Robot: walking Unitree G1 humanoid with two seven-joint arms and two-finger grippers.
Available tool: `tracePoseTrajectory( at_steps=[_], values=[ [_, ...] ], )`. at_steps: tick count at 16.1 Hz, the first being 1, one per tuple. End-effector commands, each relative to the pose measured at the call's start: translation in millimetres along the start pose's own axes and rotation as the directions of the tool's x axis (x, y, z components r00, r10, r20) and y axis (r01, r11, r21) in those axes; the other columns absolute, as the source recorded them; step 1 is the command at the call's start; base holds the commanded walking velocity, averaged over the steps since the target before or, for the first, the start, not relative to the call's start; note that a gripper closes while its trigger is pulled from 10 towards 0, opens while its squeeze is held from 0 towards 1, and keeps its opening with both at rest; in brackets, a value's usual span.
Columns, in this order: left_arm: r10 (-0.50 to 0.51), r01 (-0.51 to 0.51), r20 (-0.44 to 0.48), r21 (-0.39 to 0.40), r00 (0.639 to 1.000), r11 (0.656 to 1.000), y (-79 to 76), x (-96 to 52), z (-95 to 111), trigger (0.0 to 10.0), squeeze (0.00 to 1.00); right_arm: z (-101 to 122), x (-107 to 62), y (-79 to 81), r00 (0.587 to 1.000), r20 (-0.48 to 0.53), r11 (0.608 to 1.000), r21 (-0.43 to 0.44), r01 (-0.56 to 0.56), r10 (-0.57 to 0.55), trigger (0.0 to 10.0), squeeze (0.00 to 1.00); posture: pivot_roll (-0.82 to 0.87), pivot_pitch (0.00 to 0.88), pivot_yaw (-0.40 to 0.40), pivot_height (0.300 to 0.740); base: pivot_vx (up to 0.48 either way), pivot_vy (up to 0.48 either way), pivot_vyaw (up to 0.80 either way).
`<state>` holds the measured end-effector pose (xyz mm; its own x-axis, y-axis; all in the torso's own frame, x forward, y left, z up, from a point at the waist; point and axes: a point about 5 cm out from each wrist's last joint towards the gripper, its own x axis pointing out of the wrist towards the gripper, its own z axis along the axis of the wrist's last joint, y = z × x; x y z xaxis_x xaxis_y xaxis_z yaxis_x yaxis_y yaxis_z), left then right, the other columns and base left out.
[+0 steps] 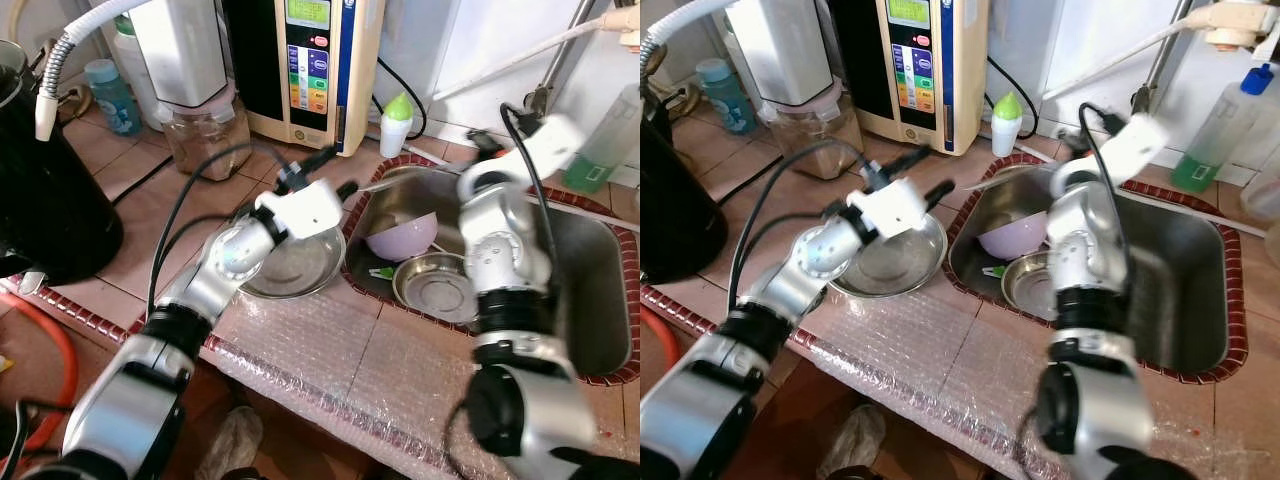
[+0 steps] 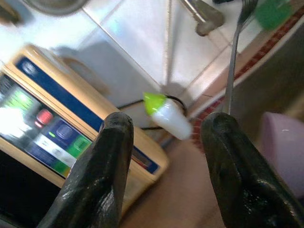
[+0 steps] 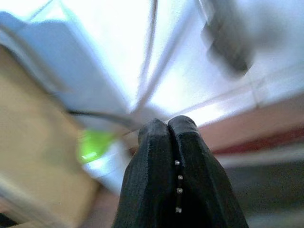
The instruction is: Kitchen organization
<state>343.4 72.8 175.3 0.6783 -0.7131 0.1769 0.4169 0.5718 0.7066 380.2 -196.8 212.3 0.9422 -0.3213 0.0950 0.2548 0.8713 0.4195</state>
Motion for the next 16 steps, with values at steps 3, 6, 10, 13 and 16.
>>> tracePoseTrajectory(
  at_steps=[3,6,10,13,16],
  values=[
    [0.052,-0.059,-0.035,-0.255,0.998,0.965,3.8,-6.6,-3.6,10.0,1.00,-21.5,-5.7,-20.2,0.998,-0.009,0.978,-0.202,0.056,-0.058,0.0,0.00,-0.02,0.000,0.035,0.740,0.000,0.000,0.00],
    [-0.048,0.006,-0.085,-0.443,0.995,0.896,-11.2,-18.1,-13.0,10.0,1.00,-52.7,-15.0,-49.6,0.990,-0.079,0.933,-0.349,0.084,-0.119,0.0,0.00,-0.01,0.000,0.034,0.740,0.000,0.000,0.00],
    [-0.187,0.095,-0.112,-0.552,0.976,0.828,-23.8,-28.2,-15.5,10.0,1.00,-72.5,-22.8,-69.5,0.972,-0.149,0.916,-0.386,0.113,-0.183,10.0,0.84,-0.01,0.000,0.038,0.740,0.000,0.000,0.00],
    [-0.292,0.178,-0.120,-0.561,0.949,0.809,-30.9,-36.6,-15.6,10.0,1.00,-79.9,-26.7,-81.0,0.958,-0.176,0.915,-0.375,0.147,-0.226,10.0,1.00,-0.02,0.000,0.047,0.740,0.000,0.000,0.00],
    [-0.307,0.184,-0.135,-0.559,0.942,0.809,-29.8,-39.0,-13.1,10.0,1.00,-80.9,-26.8,-72.5,0.974,-0.173,0.919,-0.388,0.070,-0.147,10.0,1.00,-0.02,0.000,0.048,0.740,0.000,0.000,0.00]
  ],
)
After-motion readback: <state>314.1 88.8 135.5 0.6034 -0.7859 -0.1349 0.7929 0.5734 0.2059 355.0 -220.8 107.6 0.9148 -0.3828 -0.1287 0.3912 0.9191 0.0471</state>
